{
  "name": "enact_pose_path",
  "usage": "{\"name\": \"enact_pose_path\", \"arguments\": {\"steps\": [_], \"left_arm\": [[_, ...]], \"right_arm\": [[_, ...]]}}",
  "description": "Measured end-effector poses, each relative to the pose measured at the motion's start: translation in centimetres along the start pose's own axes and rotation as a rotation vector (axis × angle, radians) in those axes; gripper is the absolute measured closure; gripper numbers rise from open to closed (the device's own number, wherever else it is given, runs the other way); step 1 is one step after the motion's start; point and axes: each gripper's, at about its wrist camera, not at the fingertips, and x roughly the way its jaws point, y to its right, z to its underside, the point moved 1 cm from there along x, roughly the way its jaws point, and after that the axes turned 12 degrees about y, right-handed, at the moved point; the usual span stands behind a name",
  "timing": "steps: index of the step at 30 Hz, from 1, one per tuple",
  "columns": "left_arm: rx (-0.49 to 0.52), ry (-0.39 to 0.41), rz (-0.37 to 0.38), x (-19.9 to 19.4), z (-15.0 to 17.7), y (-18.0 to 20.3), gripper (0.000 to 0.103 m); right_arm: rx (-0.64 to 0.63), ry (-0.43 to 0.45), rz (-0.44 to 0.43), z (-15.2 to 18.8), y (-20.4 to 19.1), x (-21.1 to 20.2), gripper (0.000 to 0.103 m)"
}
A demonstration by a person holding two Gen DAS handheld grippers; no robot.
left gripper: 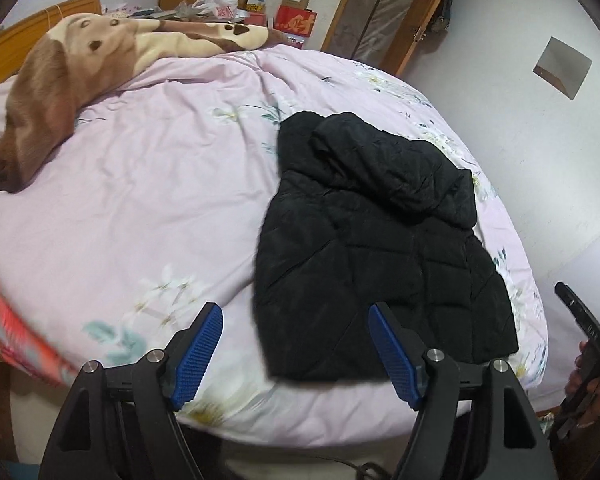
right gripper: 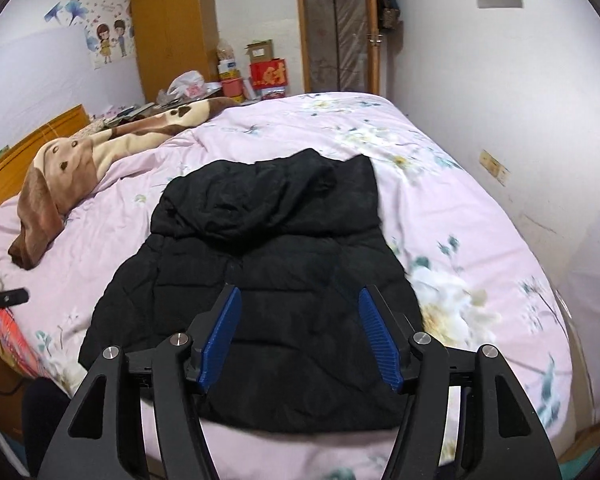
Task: Fold large clothes
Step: 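Open both tools and pull them back from the folded jacket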
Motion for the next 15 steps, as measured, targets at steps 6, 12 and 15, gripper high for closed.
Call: {"name": "enact_pose_path", "arguments": {"steps": [6,12,15], "left_arm": [[-0.004,-0.011,-0.031,-1.0,2.1,-1.4,0.019],[-0.005,-0.092,-0.010,3.8,6.1,-0.1,0.019],[-0.047,-0.143,0.007,6.3,7.9,0.0,0.019]], "right_arm": [[-0.001,-0.022,0.072,3.0,2.2,-1.7,0.034],[-0.022,-0.096,0.163,7.0,4.3,-0.3,0.031],[-0.018,-0.130,0.202,8.7,5.5,1.0,0.029]]}}
